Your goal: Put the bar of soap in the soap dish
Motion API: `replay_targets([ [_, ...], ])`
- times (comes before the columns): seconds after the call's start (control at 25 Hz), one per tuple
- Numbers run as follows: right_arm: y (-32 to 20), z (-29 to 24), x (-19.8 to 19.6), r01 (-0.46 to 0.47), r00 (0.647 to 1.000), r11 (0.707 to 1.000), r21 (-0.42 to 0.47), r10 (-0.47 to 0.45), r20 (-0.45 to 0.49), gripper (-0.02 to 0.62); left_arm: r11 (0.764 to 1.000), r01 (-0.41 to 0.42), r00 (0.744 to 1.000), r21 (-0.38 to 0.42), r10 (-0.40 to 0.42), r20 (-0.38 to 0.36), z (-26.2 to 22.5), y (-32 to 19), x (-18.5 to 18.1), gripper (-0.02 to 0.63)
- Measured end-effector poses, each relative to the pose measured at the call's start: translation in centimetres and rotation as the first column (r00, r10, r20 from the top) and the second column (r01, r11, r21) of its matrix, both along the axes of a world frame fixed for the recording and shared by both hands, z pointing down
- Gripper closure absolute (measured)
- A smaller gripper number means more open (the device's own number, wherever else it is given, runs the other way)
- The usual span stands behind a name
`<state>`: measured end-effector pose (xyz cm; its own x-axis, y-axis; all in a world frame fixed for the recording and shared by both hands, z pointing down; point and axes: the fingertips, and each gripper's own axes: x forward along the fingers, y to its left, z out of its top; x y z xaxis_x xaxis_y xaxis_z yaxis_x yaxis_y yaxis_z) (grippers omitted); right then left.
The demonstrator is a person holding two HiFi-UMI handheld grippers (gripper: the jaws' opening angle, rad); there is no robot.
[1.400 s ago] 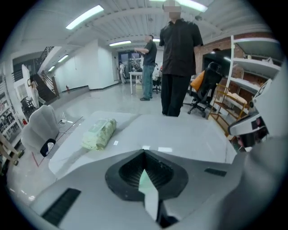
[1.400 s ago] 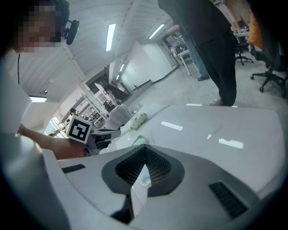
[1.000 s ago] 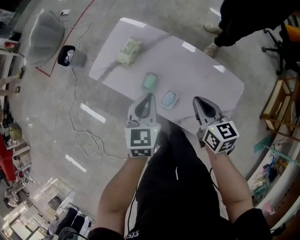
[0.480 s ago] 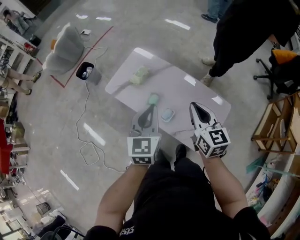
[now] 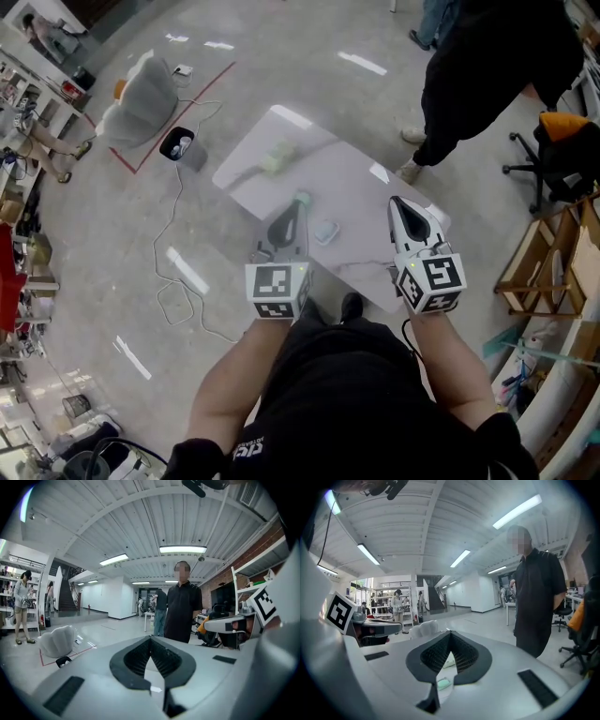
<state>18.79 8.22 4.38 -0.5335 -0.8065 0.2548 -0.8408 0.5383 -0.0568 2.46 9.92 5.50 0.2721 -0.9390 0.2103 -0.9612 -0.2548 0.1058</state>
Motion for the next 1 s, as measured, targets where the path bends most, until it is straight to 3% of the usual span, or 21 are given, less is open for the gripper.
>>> replay_targets([
  [0.2, -0.3, -1.9, 0.6, 0.004, 1.000, 0.999, 0.043, -0.005, 0.012, 0.584, 1.000, 0.012, 1.000, 0.015, -0.012, -0.016, -0.8, 0.1, 0.1, 0.597],
  [1.0, 0.1, -1.9, -0.6, 0.018, 1.000, 0.999, 0.038, -0.019, 0.012, 0.584, 1.000, 0.010, 1.000, 0.017, -0.011, 0.022, -1.2, 0.3, -1.1, 0.597],
])
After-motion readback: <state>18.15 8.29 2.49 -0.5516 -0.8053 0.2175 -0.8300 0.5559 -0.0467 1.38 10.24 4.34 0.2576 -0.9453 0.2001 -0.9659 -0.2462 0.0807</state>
